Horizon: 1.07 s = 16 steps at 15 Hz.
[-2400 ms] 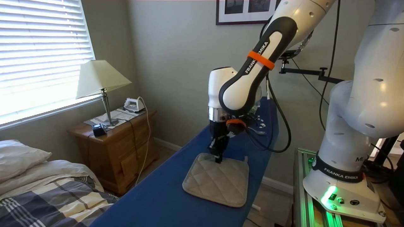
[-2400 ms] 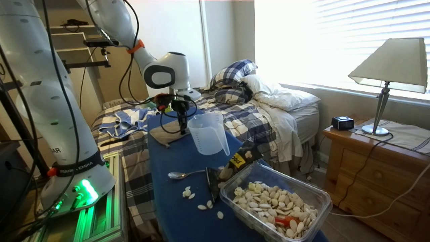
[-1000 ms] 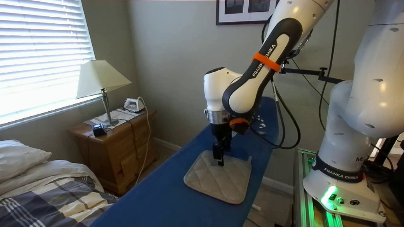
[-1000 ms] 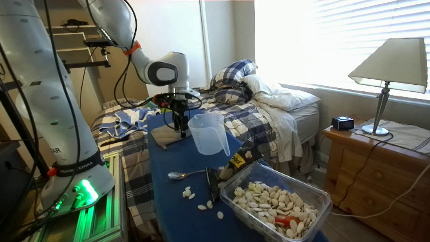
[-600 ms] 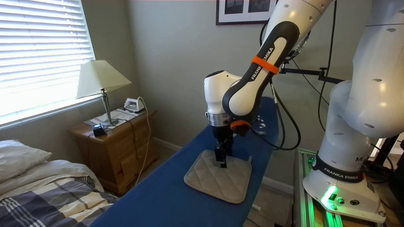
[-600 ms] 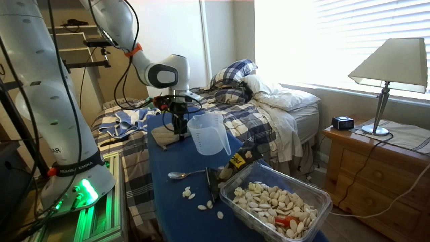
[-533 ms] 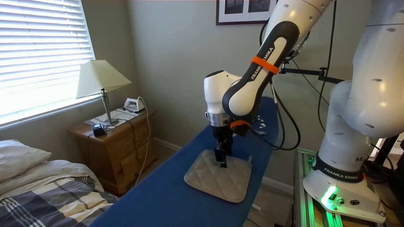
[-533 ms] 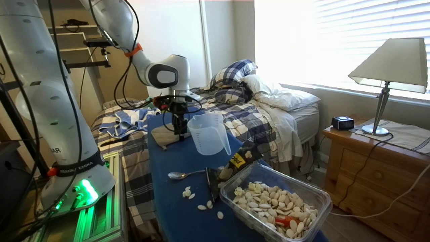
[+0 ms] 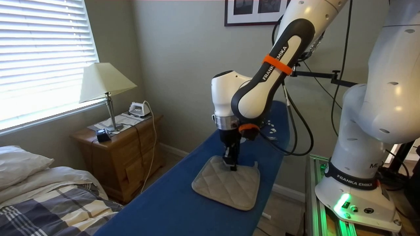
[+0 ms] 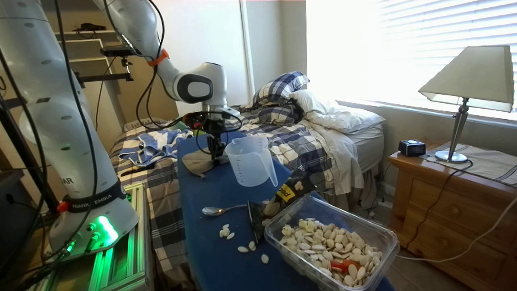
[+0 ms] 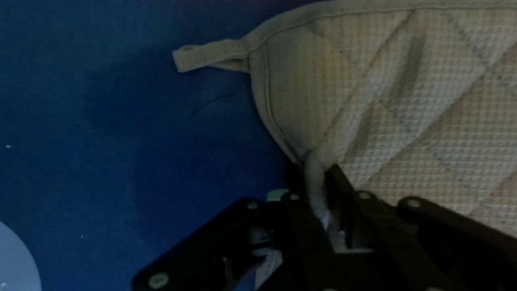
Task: Put the mat on top of the jug
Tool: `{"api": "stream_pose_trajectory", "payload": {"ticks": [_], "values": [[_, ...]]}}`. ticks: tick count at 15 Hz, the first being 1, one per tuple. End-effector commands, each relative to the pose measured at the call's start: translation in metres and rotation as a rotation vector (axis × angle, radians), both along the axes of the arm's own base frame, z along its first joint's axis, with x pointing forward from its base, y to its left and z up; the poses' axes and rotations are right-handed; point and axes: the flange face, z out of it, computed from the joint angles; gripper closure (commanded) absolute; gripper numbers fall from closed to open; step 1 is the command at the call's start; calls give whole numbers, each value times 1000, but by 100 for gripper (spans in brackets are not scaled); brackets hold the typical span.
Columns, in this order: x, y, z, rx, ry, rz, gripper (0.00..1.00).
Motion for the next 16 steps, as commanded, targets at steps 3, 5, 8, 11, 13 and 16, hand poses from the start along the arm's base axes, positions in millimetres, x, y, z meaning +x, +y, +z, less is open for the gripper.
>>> {"api": "stream_pose_trajectory", "payload": {"ticks": [3, 5, 8, 11, 13, 16], "values": [[-2, 6, 36, 3, -26, 7, 97], [-5, 9, 55, -4, -43, 8, 97], [-11, 15, 89, -27, -83, 16, 97], [-20, 12, 128, -25, -149, -22, 97], [-27, 4, 156, -22, -206, -67, 97], [-39, -15, 197, -19, -306, -160, 97]]}}
